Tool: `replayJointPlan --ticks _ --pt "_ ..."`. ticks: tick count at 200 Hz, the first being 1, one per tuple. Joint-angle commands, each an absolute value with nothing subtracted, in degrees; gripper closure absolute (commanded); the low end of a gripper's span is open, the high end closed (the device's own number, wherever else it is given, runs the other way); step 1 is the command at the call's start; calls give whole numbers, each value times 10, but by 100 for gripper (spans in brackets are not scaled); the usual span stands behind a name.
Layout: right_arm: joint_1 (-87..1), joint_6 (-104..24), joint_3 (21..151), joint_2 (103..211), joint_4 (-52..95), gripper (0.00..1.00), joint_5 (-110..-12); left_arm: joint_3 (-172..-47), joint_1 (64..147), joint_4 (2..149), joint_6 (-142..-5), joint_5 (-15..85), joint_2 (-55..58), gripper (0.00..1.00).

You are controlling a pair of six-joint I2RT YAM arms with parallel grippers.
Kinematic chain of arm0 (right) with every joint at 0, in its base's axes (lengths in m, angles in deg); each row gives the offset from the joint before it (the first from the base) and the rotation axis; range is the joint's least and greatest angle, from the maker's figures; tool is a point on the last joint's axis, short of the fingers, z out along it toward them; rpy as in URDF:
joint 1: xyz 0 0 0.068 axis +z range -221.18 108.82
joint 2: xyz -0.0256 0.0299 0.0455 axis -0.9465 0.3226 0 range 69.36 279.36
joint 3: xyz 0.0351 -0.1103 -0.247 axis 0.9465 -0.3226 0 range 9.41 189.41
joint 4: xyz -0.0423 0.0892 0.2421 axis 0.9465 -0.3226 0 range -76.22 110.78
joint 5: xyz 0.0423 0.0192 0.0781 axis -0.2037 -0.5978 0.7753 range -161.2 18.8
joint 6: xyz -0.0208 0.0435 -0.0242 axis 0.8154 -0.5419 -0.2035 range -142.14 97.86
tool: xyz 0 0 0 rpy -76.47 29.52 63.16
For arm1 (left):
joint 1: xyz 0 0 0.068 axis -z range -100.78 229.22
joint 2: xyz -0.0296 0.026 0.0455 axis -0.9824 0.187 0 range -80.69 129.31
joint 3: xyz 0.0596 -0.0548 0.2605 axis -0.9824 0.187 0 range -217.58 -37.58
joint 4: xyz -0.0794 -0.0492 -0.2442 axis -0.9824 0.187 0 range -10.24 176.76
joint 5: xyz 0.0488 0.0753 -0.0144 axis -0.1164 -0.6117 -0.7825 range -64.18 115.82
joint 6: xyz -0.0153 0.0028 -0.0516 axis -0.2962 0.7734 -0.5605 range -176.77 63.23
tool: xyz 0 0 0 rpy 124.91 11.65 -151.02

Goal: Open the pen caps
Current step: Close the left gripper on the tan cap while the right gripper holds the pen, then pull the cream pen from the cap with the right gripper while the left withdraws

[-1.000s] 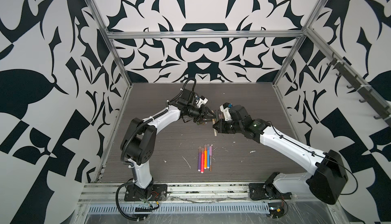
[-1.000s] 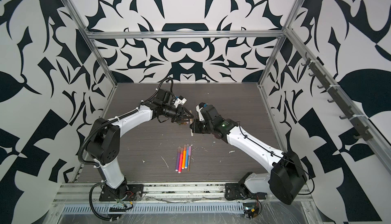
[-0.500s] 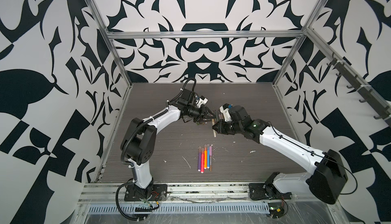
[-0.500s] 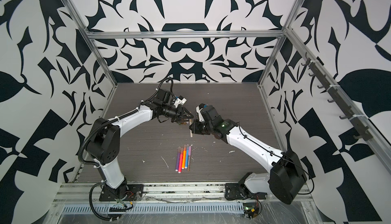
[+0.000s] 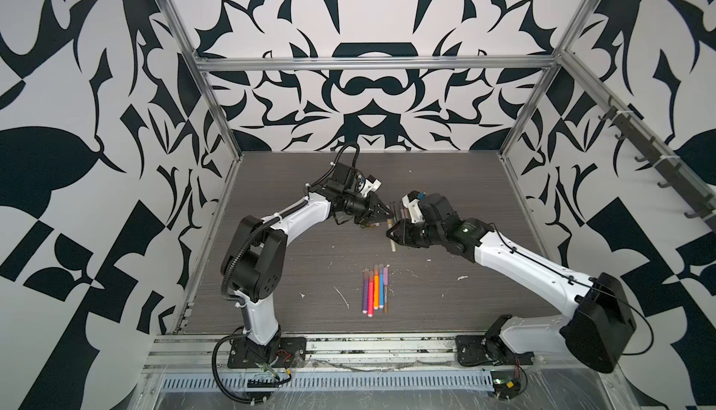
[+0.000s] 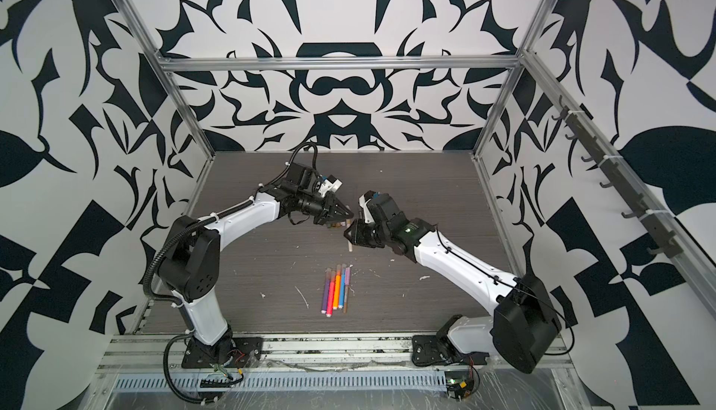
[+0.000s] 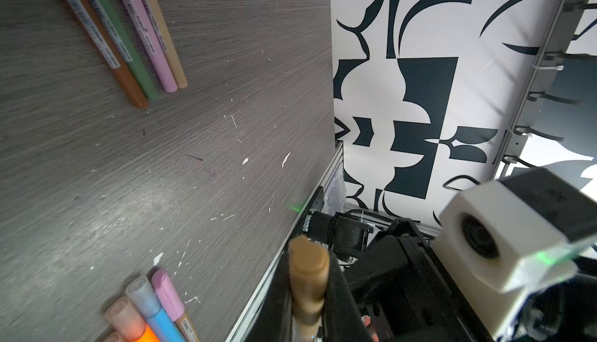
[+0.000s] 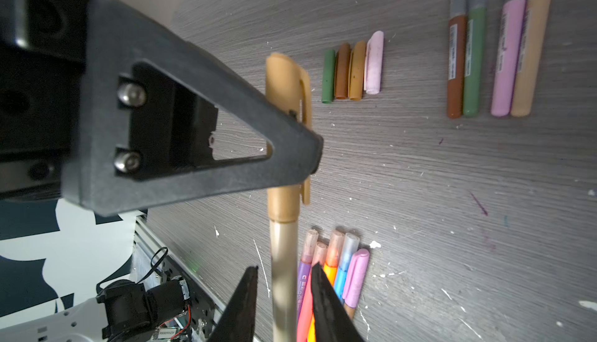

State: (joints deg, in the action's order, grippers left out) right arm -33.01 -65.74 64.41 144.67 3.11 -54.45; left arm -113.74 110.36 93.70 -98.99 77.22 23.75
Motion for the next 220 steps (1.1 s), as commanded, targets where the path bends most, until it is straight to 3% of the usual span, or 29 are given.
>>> replayJointPlan --ticks 1,49,63,70,111,159,184,220 --pt "-332 -660 649 1442 45 69 -547 -1146 1104 941 -981 781 231 100" --pt "-332 -662 654 1457 41 77 -549 -1145 1104 940 -981 782 227 100" --pt "-332 -662 653 1463 36 88 -546 -1146 1104 941 -982 785 227 100" --pt "-332 -663 651 1464 35 100 -544 -1147 1104 941 -981 787 227 100" --pt "-314 -710 567 1406 51 100 -538 -1156 1079 997 -935 731 212 100" --pt "-181 -849 412 1230 66 100 -612 -1134 978 979 -954 675 184 100" --pt "-198 -841 404 1156 4 100 -645 -1142 974 992 -944 663 190 100" --pt "-286 -777 444 1162 -42 100 -586 -1167 974 1058 -899 618 211 100"
